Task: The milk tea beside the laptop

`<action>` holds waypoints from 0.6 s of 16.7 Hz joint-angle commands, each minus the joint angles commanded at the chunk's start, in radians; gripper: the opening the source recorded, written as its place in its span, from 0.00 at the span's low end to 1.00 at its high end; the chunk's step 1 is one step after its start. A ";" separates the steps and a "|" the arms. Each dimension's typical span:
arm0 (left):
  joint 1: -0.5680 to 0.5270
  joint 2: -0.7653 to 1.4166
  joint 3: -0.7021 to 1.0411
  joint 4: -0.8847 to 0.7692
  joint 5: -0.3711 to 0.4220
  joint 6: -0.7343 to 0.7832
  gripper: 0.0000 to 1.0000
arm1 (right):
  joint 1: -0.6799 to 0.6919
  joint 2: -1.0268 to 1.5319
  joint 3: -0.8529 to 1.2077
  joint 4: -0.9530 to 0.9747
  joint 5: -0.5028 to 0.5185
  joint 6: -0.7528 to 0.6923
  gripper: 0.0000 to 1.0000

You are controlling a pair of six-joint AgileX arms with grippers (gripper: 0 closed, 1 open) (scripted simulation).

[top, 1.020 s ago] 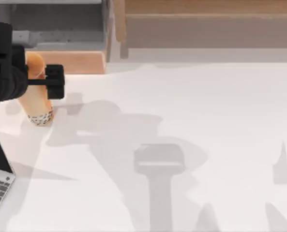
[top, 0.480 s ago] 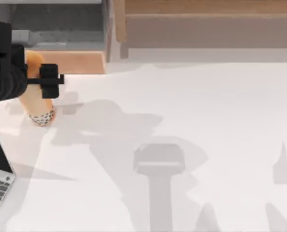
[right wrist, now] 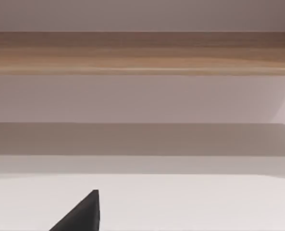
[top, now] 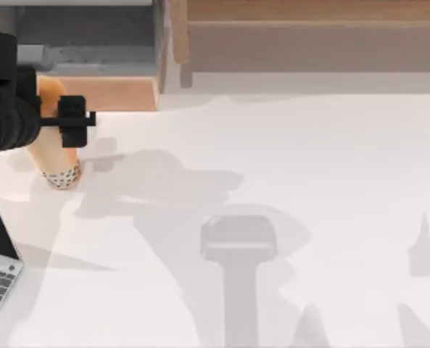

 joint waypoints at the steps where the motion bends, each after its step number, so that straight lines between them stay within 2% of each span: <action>1: 0.000 0.000 0.000 0.000 0.000 0.000 0.00 | 0.000 0.000 0.000 0.000 0.000 0.000 1.00; 10: -0.002 -0.019 0.023 -0.042 -0.001 0.001 0.00 | 0.000 0.000 0.000 0.000 0.000 0.000 1.00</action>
